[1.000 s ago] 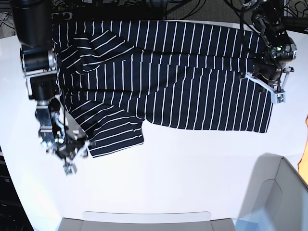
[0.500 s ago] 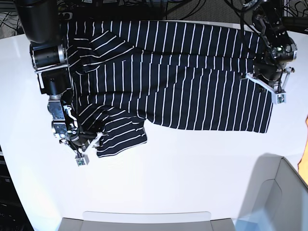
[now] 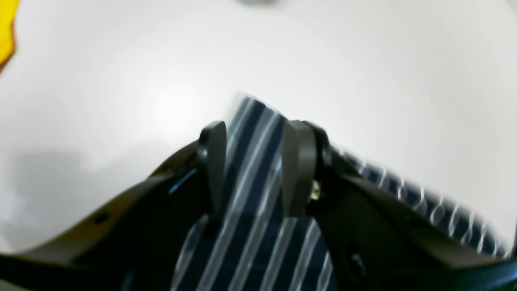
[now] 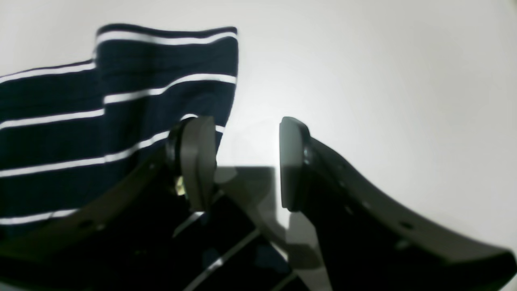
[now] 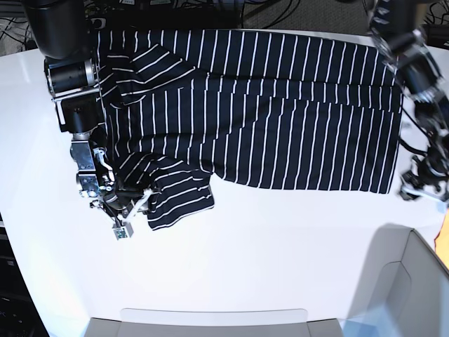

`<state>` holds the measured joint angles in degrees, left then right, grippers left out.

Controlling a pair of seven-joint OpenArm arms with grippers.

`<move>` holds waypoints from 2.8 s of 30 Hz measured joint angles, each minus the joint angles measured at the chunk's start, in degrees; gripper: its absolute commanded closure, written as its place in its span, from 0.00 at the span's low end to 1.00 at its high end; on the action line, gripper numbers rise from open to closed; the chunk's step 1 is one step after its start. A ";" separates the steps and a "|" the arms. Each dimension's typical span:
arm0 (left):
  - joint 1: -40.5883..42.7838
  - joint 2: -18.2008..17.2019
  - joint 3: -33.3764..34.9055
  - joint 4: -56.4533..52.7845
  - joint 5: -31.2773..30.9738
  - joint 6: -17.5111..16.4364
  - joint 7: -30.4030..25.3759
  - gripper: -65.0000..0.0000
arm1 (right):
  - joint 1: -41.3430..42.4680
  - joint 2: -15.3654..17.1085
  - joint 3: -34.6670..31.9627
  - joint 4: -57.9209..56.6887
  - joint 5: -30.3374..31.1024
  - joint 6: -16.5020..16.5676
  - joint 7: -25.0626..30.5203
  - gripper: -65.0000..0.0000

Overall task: Fold the T-shirt properly
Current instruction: 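Grasp the hem corners with the left and right grippers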

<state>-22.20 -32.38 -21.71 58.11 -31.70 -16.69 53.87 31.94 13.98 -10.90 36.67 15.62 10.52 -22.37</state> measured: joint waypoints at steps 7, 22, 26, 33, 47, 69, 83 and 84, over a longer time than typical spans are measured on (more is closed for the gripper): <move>-10.69 -7.28 23.02 -15.93 -3.15 -0.02 -5.73 0.65 | -0.04 0.42 0.00 0.00 0.07 0.04 -0.07 0.60; -11.13 -4.57 30.62 -26.75 -3.50 -0.09 -12.79 0.65 | -1.38 0.72 0.00 1.49 -0.13 -0.24 0.48 0.60; -11.26 -4.09 30.62 -26.69 -3.54 -0.13 -13.40 0.65 | -1.53 0.87 0.00 1.51 -0.13 -0.22 0.66 0.60; -9.81 -2.05 30.62 -26.40 -4.24 -0.33 -15.63 0.65 | -1.66 1.09 0.00 1.55 -0.11 -0.02 0.83 0.60; -7.48 -1.92 30.23 -25.70 -4.81 -4.61 -16.41 1.00 | -0.85 0.52 -6.03 4.04 -0.37 1.03 -0.81 1.00; -1.33 -0.76 12.48 -10.34 -3.78 -5.27 -8.87 1.00 | 2.78 0.79 -6.21 10.71 -0.87 1.46 -2.95 1.00; 0.00 -0.63 12.20 -9.35 -3.50 -5.14 -8.87 1.00 | 5.18 1.53 -3.19 1.16 -0.76 -1.95 0.92 0.53; -0.04 -0.63 12.20 -9.35 -3.50 -5.20 -8.87 1.00 | 5.20 1.18 -3.21 -0.81 -0.85 -1.84 2.97 0.53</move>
<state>-22.24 -33.01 -9.52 48.75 -35.20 -21.89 44.99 37.15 15.16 -14.11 35.86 14.76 8.69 -19.40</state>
